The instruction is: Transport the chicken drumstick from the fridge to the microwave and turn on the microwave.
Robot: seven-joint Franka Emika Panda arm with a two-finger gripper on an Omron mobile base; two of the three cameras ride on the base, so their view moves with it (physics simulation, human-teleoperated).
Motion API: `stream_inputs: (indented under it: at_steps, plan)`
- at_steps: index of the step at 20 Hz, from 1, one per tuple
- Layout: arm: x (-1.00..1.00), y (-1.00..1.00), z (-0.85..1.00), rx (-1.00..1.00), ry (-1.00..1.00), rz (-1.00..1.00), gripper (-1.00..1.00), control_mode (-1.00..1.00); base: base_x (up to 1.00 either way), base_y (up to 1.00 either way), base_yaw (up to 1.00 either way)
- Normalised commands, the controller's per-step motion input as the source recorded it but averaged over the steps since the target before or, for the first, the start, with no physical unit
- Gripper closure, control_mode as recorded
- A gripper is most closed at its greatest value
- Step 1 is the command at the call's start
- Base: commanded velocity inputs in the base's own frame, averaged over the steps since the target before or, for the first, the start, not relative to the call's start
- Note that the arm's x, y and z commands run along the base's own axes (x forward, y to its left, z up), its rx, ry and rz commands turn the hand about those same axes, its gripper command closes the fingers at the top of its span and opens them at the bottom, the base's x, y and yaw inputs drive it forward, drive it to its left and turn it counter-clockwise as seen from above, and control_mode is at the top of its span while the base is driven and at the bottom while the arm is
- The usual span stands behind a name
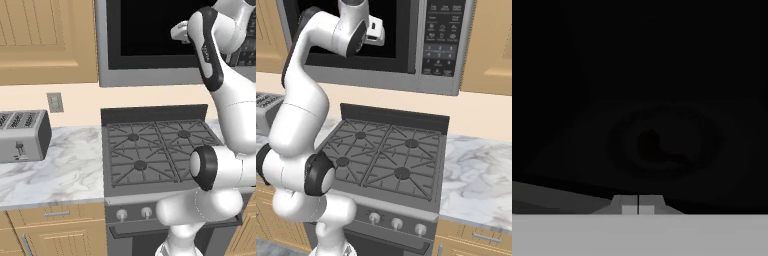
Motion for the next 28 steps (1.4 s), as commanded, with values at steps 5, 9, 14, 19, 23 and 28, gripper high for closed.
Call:
stream_inputs:
  at_steps: [5, 9, 14, 19, 23, 28]
  plan:
    - [0.46, -0.01, -0.53, 0.0, -0.09, 0.1, 1.0, -1.0, 0.0, 0.0, 0.0]
    - [0.35, -0.02, -0.45, 0.0, -0.09, 0.08, 1.0, -1.0, 0.0, 0.0, 0.0]
    - [0.01, -0.07, -0.26, 0.0, -0.07, 0.01, 1.0, -1.0, 0.0, 0.0, 0.0]
    - [-0.15, -0.18, 0.01, 0.0, 0.0, 0.0, 1.0, -1.0, 0.0, 0.0, 0.0]
    - [-0.61, -0.35, 0.32, 0.03, 0.03, -0.05, 1.0, -1.0, 0.0, 0.0, 0.0]
    - [-0.81, -0.42, 0.33, 0.1, 0.07, -0.1, 1.0, -1.0, 0.0, 0.0, 0.0]
